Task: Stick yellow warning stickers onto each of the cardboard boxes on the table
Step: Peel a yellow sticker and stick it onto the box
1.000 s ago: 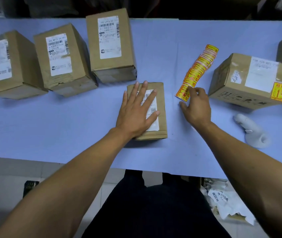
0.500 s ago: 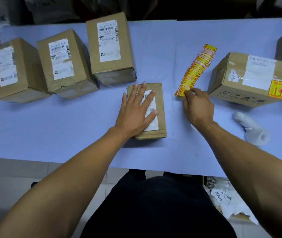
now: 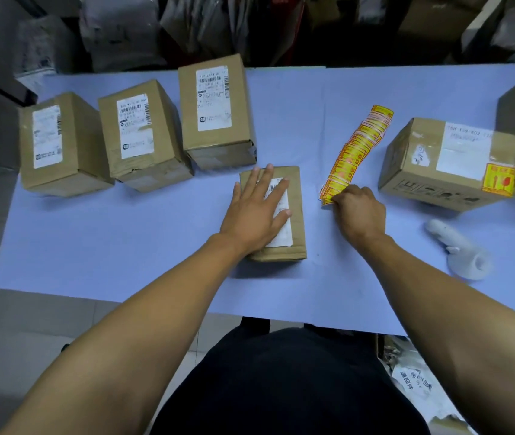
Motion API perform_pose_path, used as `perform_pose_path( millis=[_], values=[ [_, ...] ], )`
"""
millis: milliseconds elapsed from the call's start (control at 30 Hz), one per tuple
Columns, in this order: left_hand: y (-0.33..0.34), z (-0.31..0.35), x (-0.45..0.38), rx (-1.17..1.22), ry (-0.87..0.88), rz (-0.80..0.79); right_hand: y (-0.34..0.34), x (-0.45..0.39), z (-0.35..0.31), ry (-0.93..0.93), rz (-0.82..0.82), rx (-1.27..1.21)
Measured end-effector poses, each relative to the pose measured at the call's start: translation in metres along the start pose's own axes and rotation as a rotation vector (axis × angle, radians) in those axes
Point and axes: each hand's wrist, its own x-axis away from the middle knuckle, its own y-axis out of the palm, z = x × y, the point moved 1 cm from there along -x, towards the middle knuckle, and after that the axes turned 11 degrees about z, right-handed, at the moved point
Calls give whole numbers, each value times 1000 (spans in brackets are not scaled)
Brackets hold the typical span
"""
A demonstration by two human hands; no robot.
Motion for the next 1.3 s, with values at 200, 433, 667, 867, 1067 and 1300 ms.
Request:
perform_pose_path(
  millis=[200, 433, 667, 867, 1067, 1300],
  values=[
    [-19, 28, 6, 372, -130, 262, -39, 17, -20, 81, 330, -500],
    [-38, 61, 19, 1574, -765, -6, -71, 66, -47, -277, 521, -512],
    [-53, 43, 28, 1593, -741, 103, -101, 66, -56, 574, -128, -1493],
    [-69, 40, 39, 1574, -627, 118, -123, 69, -68, 519, -197, -1519],
    [-87, 48, 39, 1562, -551, 80, -137, 65, -73, 510, -181, -1566],
    [-105, 49, 40, 1408, -398, -4, -158, 47, -70, 403, -48, -1453]
  ],
)
